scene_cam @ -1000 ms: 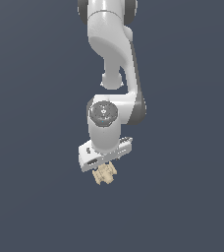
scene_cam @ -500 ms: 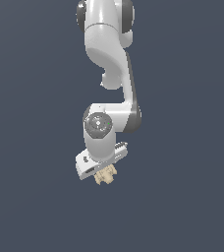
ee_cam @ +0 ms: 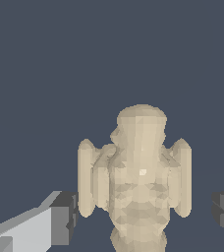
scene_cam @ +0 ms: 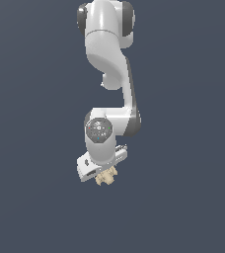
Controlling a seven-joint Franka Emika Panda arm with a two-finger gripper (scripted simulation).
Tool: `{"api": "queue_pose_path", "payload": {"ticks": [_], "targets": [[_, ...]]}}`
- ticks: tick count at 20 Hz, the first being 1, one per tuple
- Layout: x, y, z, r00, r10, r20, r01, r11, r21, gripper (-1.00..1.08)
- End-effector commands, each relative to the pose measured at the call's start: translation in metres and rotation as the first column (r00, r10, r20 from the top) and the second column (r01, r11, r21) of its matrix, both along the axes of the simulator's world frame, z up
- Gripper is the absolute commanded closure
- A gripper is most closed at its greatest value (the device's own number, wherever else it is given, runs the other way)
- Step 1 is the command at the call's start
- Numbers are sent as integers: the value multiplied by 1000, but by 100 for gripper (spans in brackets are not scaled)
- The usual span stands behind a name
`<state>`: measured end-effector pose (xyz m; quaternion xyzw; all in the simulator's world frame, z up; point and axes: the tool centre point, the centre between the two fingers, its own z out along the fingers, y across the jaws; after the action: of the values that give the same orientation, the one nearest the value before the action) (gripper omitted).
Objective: Pick up the object and move it to a goal position.
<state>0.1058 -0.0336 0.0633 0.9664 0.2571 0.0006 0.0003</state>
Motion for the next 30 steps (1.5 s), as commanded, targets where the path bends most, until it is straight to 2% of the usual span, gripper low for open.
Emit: {"api": "queue_pose_path", "payload": {"ticks": [1, 6, 11, 12, 23, 30], "targets": [[-1, 0, -14, 1000, 1, -1, -1, 1000, 0, -92], [-1, 0, -34, 1000, 3, -1, -3, 1000, 0, -92], [0, 0, -34, 1000, 3, -1, -3, 1000, 0, -92], [0, 0, -34, 1000, 3, -1, -3, 1000, 0, 108], [4, 0, -27, 1000, 3, 8, -3, 1000, 0, 108], [-2, 2, -18, 1000, 3, 8, -3, 1000, 0, 108]]}}
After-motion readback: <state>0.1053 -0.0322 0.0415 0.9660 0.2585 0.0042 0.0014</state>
